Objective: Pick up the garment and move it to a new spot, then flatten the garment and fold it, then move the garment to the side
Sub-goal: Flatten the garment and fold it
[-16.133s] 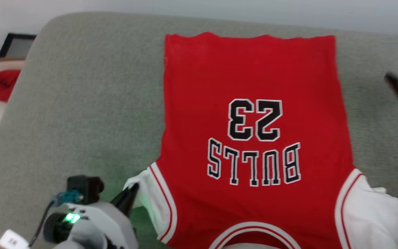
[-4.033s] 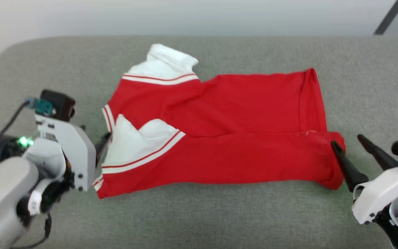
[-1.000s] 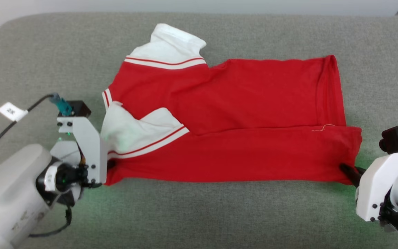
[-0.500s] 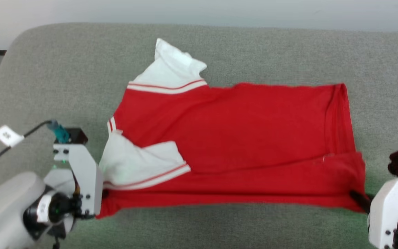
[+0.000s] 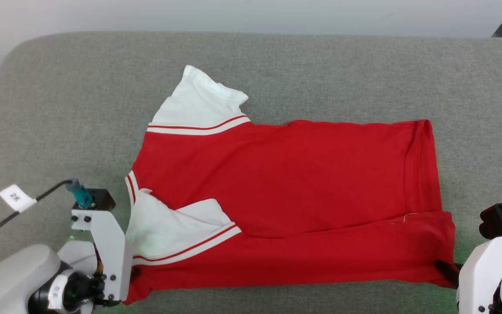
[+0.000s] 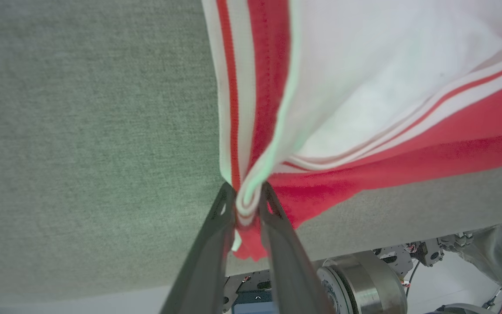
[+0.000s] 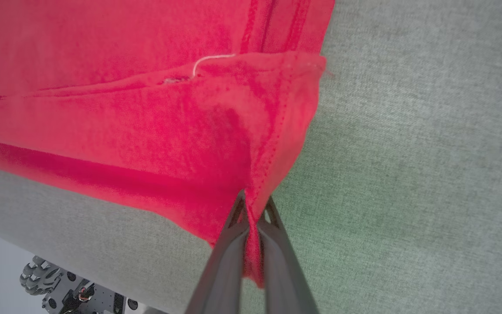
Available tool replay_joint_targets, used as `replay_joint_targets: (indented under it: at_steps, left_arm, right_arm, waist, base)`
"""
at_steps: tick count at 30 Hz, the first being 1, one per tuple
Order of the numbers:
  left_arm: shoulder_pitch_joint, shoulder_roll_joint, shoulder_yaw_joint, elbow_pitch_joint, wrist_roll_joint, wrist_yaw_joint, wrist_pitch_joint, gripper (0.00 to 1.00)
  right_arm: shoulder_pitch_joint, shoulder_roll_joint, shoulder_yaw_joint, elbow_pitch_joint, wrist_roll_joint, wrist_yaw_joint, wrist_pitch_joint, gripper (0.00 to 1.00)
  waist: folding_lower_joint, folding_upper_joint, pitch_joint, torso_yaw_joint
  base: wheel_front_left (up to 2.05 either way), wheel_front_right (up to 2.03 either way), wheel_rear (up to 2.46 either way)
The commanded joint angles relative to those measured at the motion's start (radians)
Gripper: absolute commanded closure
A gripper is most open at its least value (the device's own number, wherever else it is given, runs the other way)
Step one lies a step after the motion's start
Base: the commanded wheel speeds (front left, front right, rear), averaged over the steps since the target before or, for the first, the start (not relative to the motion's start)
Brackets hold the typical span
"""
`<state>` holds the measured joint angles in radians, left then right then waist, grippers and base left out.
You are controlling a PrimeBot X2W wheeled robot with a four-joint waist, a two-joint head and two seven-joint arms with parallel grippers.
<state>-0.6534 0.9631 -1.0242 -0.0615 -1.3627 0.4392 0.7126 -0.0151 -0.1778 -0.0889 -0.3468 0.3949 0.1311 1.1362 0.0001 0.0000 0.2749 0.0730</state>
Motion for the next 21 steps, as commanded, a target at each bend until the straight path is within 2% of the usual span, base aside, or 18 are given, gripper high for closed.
replay_joint_targets:
  at_steps: [1,2,7,12,17,21]
  left_arm:
    - [0.004,0.0,-0.003,0.0,0.009,-0.005,0.003,0.24]
    - [0.003,-0.003,-0.004,0.001,0.009,-0.004,0.004,0.0]
    - [-0.006,0.009,-0.015,-0.006,0.026,-0.011,0.014,0.0]
    - [-0.023,0.046,0.004,-0.039,0.037,-0.011,0.004,0.0]
    - [-0.061,0.068,0.056,-0.071,0.065,-0.028,-0.069,0.0]
    - [-0.114,0.057,0.084,-0.044,0.136,-0.068,-0.156,0.0]
  right_arm:
    - [0.002,0.002,0.002,0.001,-0.006,-0.001,0.003,0.0]
    - [0.002,0.004,0.004,0.002,-0.008,-0.001,0.005,0.0]
    - [0.011,0.007,0.008,-0.006,-0.002,-0.001,0.014,0.0]
    - [0.009,0.017,-0.011,-0.044,0.005,-0.001,-0.006,0.0]
    - [-0.037,0.037,-0.023,-0.082,0.01,-0.001,-0.145,0.0]
    - [-0.094,0.054,-0.01,-0.079,0.017,-0.001,-0.353,0.0]
  waist:
    - [-0.0001,0.0,-0.003,-0.002]
    - [-0.0001,0.0,-0.005,-0.004]
    - [-0.0001,0.0,-0.021,-0.013]
    - [-0.0001,0.0,-0.035,-0.028]
    - [-0.0001,0.0,-0.041,-0.055]
    - [-0.0001,0.0,-0.041,-0.087]
  base:
    - [0.0,0.0,0.0]
    - [0.0,0.0,0.0]
    - [0.0,0.0,0.0]
    - [0.0,0.0,0.0]
    - [0.0,0.0,0.0]
    - [0.0,0.0,0.0]
